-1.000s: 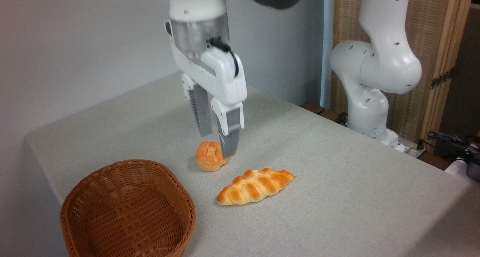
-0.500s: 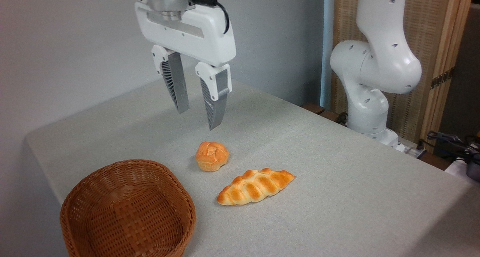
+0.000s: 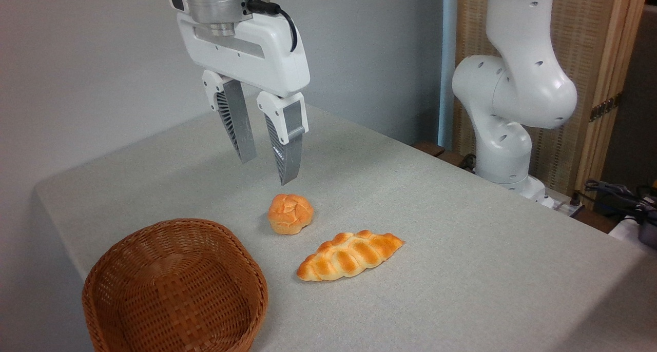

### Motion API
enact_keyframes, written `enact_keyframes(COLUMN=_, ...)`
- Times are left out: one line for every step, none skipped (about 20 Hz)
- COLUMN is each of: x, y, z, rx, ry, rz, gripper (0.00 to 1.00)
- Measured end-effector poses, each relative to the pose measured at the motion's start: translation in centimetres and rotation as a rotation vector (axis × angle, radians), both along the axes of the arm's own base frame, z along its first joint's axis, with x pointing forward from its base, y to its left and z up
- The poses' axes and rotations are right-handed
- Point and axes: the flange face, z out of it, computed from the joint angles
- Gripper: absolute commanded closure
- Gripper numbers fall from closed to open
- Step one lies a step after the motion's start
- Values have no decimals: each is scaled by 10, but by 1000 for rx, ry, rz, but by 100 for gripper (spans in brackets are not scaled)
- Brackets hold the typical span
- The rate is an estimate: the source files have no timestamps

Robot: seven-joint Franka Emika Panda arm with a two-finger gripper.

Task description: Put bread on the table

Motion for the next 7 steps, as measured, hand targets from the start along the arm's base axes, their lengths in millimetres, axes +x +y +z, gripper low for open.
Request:
enact_keyframes(x=0, y=0, z=0, rx=0, ry=-1, rz=0, gripper=0)
enact_keyframes(x=1, y=0, z=-1, rx=0, ry=-3, rz=1, gripper=0)
enact_keyframes(x=2, y=1, z=-1, rx=0, ry=-4, rz=1, gripper=0)
enact_keyframes(x=2, y=1, z=-2, rx=0, ry=-4, rz=2, gripper=0)
enact_keyframes(x=2, y=1, z=-2, rx=0, ry=-4, rz=2, gripper=0)
enact_keyframes(x=2, y=1, z=-2, rx=0, ry=-5, rz=0, gripper=0)
enact_keyframes(x=2, y=1, z=-2, rx=0, ry=-6, rz=-5, gripper=0)
